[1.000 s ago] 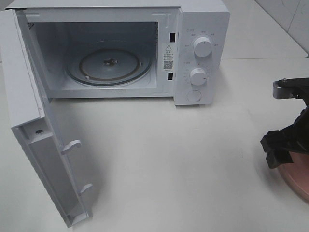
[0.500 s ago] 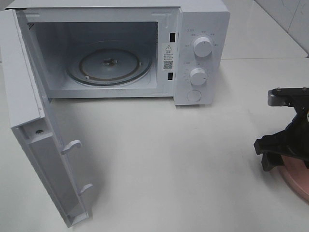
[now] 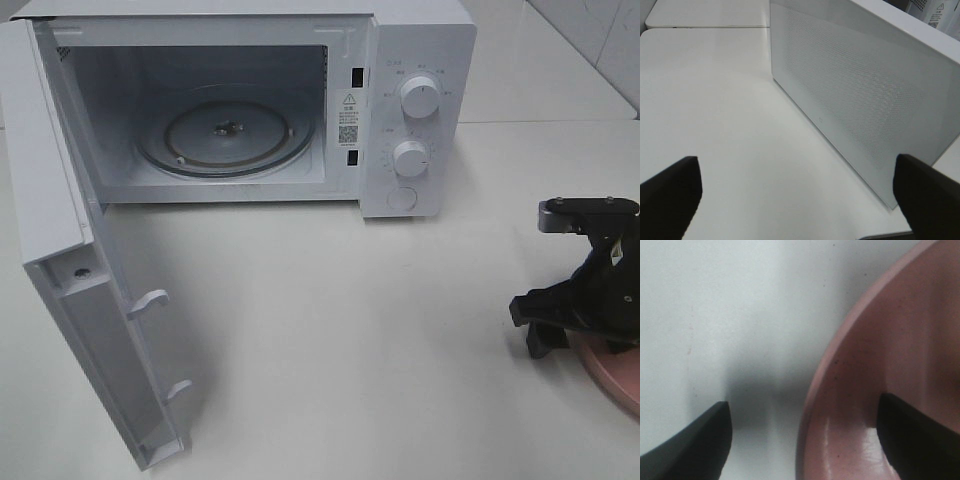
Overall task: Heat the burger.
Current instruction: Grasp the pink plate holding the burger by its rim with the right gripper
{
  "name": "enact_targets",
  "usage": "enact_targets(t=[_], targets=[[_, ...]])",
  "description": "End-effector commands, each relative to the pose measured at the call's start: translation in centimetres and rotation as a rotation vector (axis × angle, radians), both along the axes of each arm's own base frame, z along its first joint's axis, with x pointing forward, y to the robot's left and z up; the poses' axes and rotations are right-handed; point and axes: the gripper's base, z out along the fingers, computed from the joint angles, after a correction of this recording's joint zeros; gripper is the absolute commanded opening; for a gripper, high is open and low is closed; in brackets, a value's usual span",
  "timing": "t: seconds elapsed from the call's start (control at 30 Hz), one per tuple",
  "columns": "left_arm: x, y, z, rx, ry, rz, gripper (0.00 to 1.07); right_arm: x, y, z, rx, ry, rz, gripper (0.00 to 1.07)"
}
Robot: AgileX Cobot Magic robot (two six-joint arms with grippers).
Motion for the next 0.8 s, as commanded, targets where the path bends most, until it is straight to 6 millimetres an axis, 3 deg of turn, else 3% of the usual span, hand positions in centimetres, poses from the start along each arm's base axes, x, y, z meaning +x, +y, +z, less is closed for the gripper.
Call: enact_targets(t=[0.03, 0.2, 0.27, 0.3, 0.33, 0.37, 0.4, 0.43, 0.47, 0.5, 0.53, 0.6, 0.8], targets=[[-0.16, -0.02, -0.04, -0.003, -0.021, -0.005, 0.95, -0.02, -0.11, -0.55, 0.006, 0.008, -0.019, 0.76], [-0.16, -0.02, -0.04, -0.003, -0.021, -0.005, 0.95, -0.03, -0.11, -0.55, 0.006, 0.008, -0.022, 0.72], [-0.16, -0.02, -0.04, -0.003, -0.021, -0.005, 0.95, -0.12, -0.14, -0.56, 0.006, 0.017, -0.043, 0.61], [-0.16, -0.02, -0.04, -0.003, -0.021, -0.005, 0.95, -0.12, -0.14, -0.56, 0.006, 0.017, -0.043, 0.61], [-0.16, -0.02, -0.04, -0.003, -0.021, -0.005, 0.95, -0.18, -0.16, -0.57, 0.005, 0.023, -0.048, 0.50], [-0.16, -0.02, -0.04, -0.003, -0.021, -0.005, 0.95, -0.18, -0.16, -0.57, 0.005, 0.023, -0.048, 0.50], [-0.16, -0.02, -0.04, -0.003, -0.021, -0.005, 0.95, -0.21, -0.20, -0.57, 0.000, 0.026, -0.042, 0.43], [-0.16, -0.02, -0.04, -0.003, -0.021, -0.005, 0.95, -0.22, -0.24, -0.57, -0.006, 0.028, -0.034, 0.27], [-0.16, -0.02, -0.04, -0.003, -0.021, -0.005, 0.95, -0.22, -0.24, -0.57, -0.006, 0.028, -0.034, 0.27], [-0.16, -0.02, -0.04, -0.003, -0.021, -0.005, 0.95, -0.23, -0.27, -0.57, -0.011, 0.030, -0.028, 0.13], [-0.16, -0.02, -0.04, -0.003, -0.021, -0.005, 0.95, -0.25, -0.26, -0.57, -0.008, 0.032, -0.038, 0.06], [-0.16, -0.02, -0.04, -0.003, -0.021, -0.005, 0.95, -0.25, -0.25, -0.57, -0.007, 0.032, -0.039, 0.00], [-0.16, -0.02, -0.04, -0.003, -0.021, -0.005, 0.95, -0.25, -0.25, -0.57, -0.007, 0.032, -0.039, 0.00]])
